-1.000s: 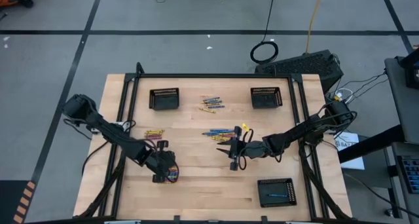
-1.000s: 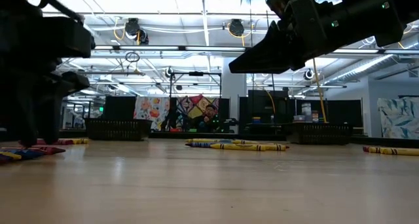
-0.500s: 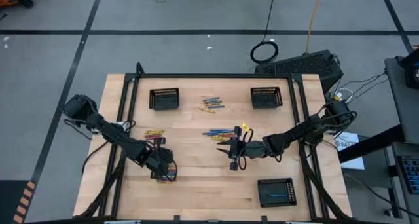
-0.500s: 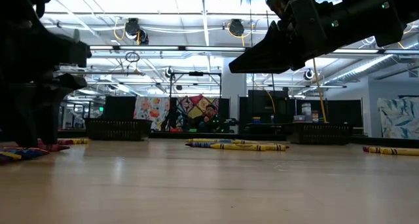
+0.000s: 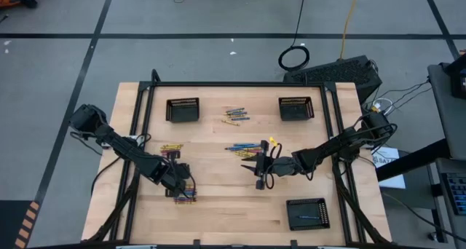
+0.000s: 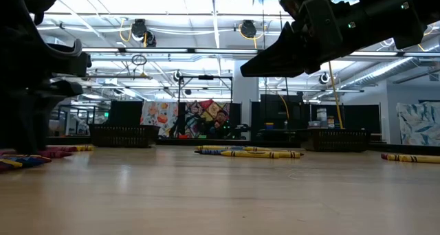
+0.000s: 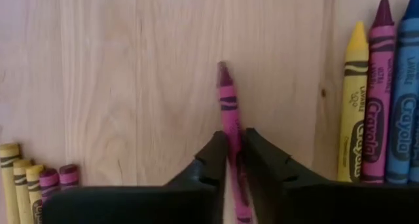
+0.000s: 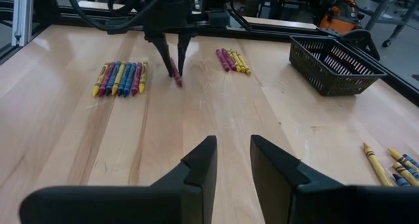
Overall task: Sort crayons
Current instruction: Put the red crayon into the top left black bin, then put the blue crayon into the top right black bin
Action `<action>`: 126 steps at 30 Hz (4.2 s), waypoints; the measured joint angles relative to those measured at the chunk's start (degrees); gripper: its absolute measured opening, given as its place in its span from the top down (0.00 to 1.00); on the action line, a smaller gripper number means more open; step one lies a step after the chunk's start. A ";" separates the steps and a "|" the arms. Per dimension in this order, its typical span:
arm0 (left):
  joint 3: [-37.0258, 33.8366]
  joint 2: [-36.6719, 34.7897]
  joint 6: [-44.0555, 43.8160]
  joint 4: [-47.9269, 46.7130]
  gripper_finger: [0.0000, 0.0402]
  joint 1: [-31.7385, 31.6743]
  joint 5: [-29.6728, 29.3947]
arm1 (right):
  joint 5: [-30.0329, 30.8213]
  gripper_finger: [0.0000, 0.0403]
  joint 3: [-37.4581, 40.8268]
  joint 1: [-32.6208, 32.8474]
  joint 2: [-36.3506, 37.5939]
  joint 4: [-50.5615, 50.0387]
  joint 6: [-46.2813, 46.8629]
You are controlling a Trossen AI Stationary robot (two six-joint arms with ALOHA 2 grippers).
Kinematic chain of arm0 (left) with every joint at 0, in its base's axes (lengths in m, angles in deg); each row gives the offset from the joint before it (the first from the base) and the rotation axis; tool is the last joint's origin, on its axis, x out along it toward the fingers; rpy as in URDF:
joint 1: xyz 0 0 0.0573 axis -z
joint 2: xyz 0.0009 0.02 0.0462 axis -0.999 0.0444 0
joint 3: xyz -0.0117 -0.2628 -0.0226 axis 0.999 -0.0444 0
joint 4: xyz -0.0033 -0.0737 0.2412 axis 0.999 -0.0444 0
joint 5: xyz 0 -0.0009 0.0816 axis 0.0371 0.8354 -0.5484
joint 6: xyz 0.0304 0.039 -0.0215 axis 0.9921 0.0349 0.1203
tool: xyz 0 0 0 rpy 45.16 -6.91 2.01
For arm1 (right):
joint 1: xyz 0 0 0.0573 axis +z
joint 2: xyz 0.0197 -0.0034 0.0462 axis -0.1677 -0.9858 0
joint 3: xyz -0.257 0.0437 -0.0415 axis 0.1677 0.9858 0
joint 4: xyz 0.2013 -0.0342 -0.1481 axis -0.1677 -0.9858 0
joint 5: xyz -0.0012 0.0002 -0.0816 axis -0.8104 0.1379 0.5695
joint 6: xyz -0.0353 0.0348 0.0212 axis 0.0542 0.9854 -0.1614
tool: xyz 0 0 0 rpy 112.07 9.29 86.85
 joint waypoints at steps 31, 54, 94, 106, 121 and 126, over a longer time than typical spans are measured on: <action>17.86 -2.40 64.69 -5.63 1.00 -54.63 -12.82 | 1.73 0.81 0.02 1.68 11.69 -19.04 4.23; 11.29 -2.40 73.52 -3.59 0.89 -70.27 1.67 | 6.87 0.81 0.02 1.90 20.06 -33.93 8.06; 4.04 -7.13 29.63 45.01 0.78 -25.40 -12.37 | -27.00 0.66 -10.90 -32.87 -0.79 -32.41 -6.25; 1.57 -7.13 28.55 47.51 0.78 -19.80 -21.37 | -26.99 0.69 -29.37 -40.00 -16.15 -49.69 -18.71; 1.57 -7.13 28.67 46.12 0.78 -19.25 -21.40 | -27.14 0.69 -29.94 -42.80 -17.36 -52.69 -19.38; 1.57 -7.13 28.65 45.82 0.78 -18.28 -21.40 | -27.86 0.72 -30.07 -42.77 -19.07 -52.21 -19.37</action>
